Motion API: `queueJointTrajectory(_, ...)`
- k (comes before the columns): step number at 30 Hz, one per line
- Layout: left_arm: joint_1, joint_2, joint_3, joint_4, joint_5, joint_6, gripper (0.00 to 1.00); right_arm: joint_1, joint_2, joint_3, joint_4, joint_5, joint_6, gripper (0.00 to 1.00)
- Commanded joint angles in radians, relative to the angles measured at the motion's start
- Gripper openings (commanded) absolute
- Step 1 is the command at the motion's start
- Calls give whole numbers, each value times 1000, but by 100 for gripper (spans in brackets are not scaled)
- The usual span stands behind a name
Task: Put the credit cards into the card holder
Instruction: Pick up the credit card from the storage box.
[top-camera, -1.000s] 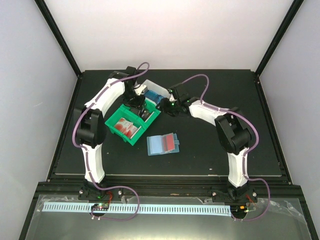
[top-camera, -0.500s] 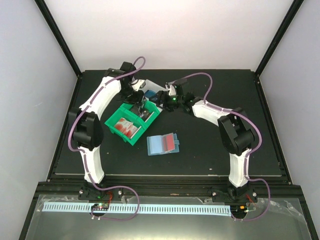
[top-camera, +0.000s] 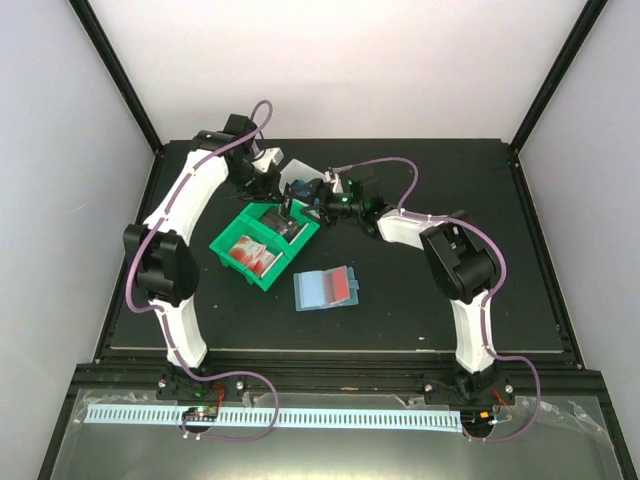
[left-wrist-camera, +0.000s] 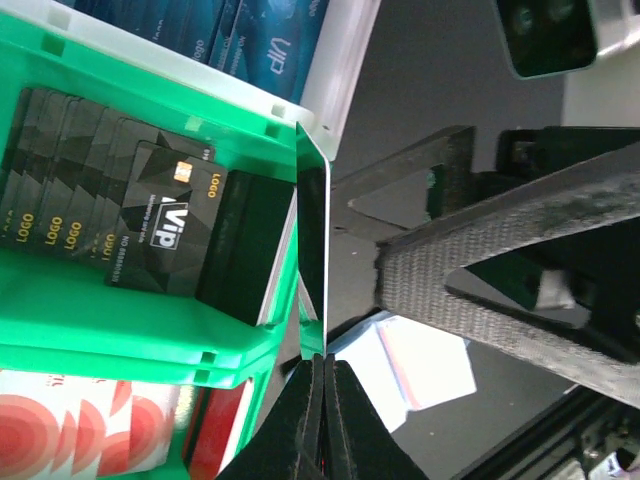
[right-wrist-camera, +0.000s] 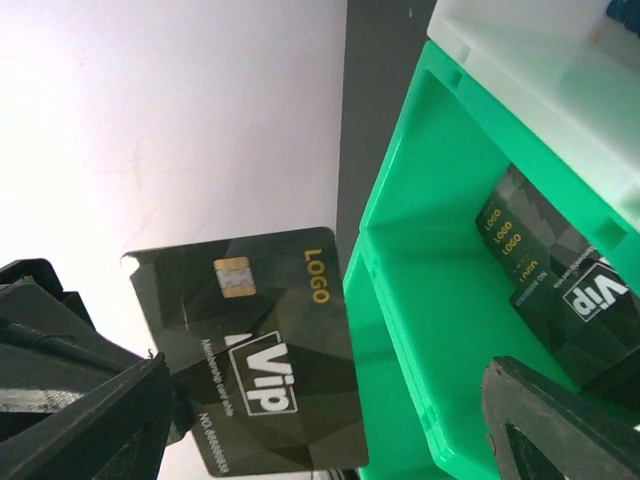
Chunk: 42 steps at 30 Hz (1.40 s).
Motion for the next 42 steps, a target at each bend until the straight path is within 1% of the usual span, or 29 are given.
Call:
queueJointTrajectory(1, 17, -53, 40, -8, 97, -55, 2, 8, 25, -8, 134, -30, 78, 86)
queueJointTrajectory(4, 23, -59, 37, -1, 122, -71, 2, 8, 49, -9, 251, -53, 158, 87)
queueJointTrajectory(9, 35, -68, 35, 23, 171, -87, 2, 9, 94, -36, 533, -84, 416, 87)
queueJointTrajectory(11, 37, -69, 37, 30, 185, -94, 2, 9, 105, -36, 583, -86, 460, 87)
queueJointTrajectory(15, 46, -65, 35, 33, 205, -103, 2, 9, 110, -18, 615, -99, 480, 86)
queueJointTrajectory(18, 51, -65, 35, 35, 207, -106, 2, 10, 104, -12, 651, -107, 497, 82)
queueJointTrajectory(23, 61, -69, 31, 38, 204, -113, 2, 9, 100, -12, 716, -115, 550, 66)
queueJointTrajectory(26, 62, -77, 16, 53, 204, -117, 2, 9, 81, -34, 710, -98, 546, 55)
queueJointTrajectory(30, 65, -85, -11, 67, 211, -122, 2, 9, 52, -52, 685, -88, 514, 36)
queueJointTrajectory(34, 67, -98, -31, 80, 224, -124, 1, 9, 25, -65, 675, -79, 489, 12)
queueJointTrajectory(36, 69, -107, -39, 84, 226, -125, 2, 9, 9, -74, 652, -74, 468, 2)
queueJointTrajectory(38, 72, -121, -56, 90, 223, -128, 2, 9, -17, -89, 637, -69, 442, 1)
queueJointTrajectory(39, 73, -131, -67, 93, 221, -129, 3, 8, -31, -97, 628, -68, 426, 1)
queueJointTrajectory(40, 74, -144, -82, 97, 216, -130, 7, 8, -46, -106, 620, -68, 409, 1)
queueJointTrajectory(41, 74, -165, -101, 104, 212, -132, 15, 8, -61, -114, 611, -72, 386, 1)
queueJointTrajectory(42, 76, -189, -126, 119, 213, -137, 26, 9, -78, -122, 592, -81, 361, 1)
